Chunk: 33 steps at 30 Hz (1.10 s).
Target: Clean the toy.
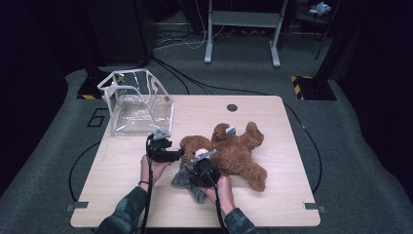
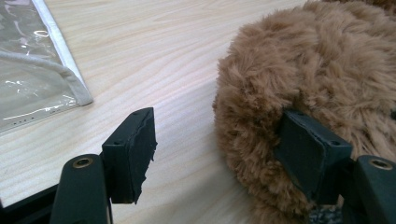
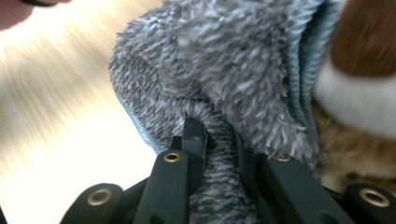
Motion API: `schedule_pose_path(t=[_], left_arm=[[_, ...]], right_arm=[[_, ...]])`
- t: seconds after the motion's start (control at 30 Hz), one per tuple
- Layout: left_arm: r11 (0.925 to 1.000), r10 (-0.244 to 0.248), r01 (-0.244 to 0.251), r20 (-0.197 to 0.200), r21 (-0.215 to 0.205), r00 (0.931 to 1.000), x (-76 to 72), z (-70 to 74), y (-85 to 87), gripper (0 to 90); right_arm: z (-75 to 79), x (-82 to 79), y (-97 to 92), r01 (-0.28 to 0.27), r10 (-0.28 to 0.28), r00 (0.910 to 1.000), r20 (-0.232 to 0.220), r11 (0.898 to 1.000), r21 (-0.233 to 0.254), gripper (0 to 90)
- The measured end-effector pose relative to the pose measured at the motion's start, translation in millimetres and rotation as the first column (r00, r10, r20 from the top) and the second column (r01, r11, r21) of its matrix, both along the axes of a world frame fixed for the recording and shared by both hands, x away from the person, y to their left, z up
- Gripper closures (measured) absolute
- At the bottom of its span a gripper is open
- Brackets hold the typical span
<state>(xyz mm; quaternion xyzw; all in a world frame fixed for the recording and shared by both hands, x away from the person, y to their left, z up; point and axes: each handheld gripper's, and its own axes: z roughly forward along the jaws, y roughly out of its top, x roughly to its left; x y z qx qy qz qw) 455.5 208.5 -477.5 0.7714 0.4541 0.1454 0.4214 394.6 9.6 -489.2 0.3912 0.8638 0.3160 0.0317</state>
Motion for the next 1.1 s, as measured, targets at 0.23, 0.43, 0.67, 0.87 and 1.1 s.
schedule_pose_path(t=[0.23, 0.43, 0.67, 0.87, 1.1], left_arm=[[0.9999, 0.01, -0.01, -0.021, -0.003, 0.9997, 2.2, -3.3, 3.8, 29.4], [0.9999, 0.007, -0.008, -0.036, -0.012, 0.9993, 3.3, -6.4, 4.1, 29.1], [1.0, 0.002, -0.002, -0.039, -0.004, 0.9992, 3.2, -6.5, 2.9, 29.1], [1.0, -0.001, 0.001, -0.04, 0.003, 0.9992, 3.3, -6.3, 3.1, 29.1], [1.0, 0.002, -0.003, -0.047, -0.006, 0.9989, 2.7, -6.5, 2.5, 28.9]], right_arm=[[46.3, -8.1, -13.1, -0.027, 0.023, 0.9957, 0.09, 0.999, 0.045, 77.5], [106.1, 3.7, -20.5, 0.028, -0.036, 0.9679, 0.249, 0.999, 0.033, 77.2], [118.5, 56.7, -17.3, 0.137, -0.126, 0.9538, 0.273, 0.99, -0.023, 76.7], [97.9, 61.4, -6.1, 0.108, -0.092, 0.9742, 0.206, 0.992, -0.07, 77.1], [92.8, 37.8, -7.9, 0.073, -0.061, 0.9753, 0.212, 0.996, -0.05, 77.4]])
